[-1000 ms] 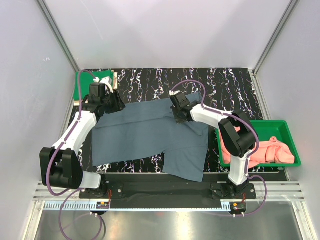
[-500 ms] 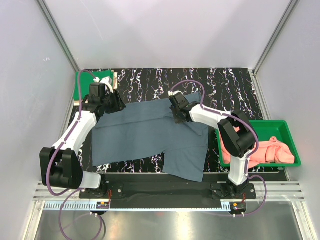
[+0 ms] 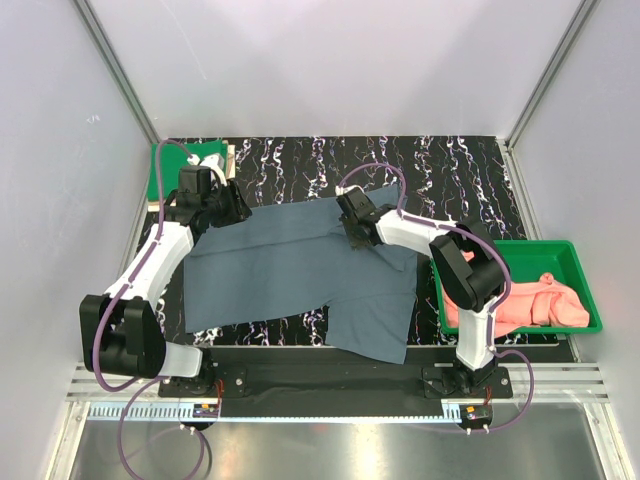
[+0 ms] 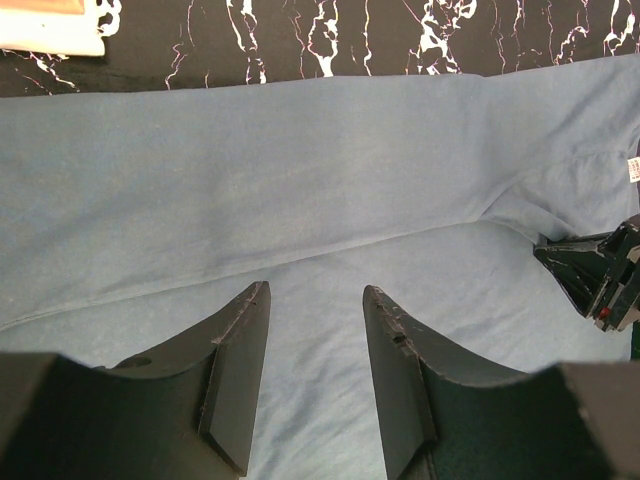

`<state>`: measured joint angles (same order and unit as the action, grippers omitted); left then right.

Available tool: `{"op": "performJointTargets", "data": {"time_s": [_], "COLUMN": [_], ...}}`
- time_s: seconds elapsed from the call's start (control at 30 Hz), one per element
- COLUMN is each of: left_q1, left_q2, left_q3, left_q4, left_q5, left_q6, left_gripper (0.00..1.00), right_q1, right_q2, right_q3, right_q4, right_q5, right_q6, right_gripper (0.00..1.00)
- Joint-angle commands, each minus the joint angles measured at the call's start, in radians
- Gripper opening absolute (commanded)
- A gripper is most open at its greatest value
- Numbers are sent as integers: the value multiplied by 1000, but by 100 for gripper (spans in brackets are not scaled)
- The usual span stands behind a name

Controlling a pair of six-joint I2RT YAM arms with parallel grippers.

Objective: Fold and stack the t-shirts
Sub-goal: Fold the tshirt

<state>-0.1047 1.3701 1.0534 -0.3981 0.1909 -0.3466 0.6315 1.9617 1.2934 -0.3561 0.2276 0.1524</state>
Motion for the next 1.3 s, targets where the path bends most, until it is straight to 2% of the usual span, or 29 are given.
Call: {"op": "performJointTargets", "data": {"time_s": [0.0,0.23,0.4,0.6,0.7,0.9,1.27], "left_q1": [5,5,7,5,5,5,5], "left_q2": [3,3,3,3,1,7,6], "left_q3": [8,8,8,11,10,10,8], "left_q4": [36,35,35,38,35,36,35], "left_q5": [24,25,28,36,36,36,22], "left_q6": [14,14,12,12,12,11,9], "left_gripper": [47,47,48,48,48,48,48], "right_q1": [10,10,10,10,10,10,10], "right_q2": [5,9,16,22,31,16,-73], "right_q3": [37,40,46,46,47,58,113], "right_q4": [25,19,9,9,9,-13,-194], "right_q5": [38,38,79,85,78,39,-203], "right_q6": [-17,-31,-30,-37,-37,-34,30], "right_gripper": [25,21,26,26,21,0,0]}}
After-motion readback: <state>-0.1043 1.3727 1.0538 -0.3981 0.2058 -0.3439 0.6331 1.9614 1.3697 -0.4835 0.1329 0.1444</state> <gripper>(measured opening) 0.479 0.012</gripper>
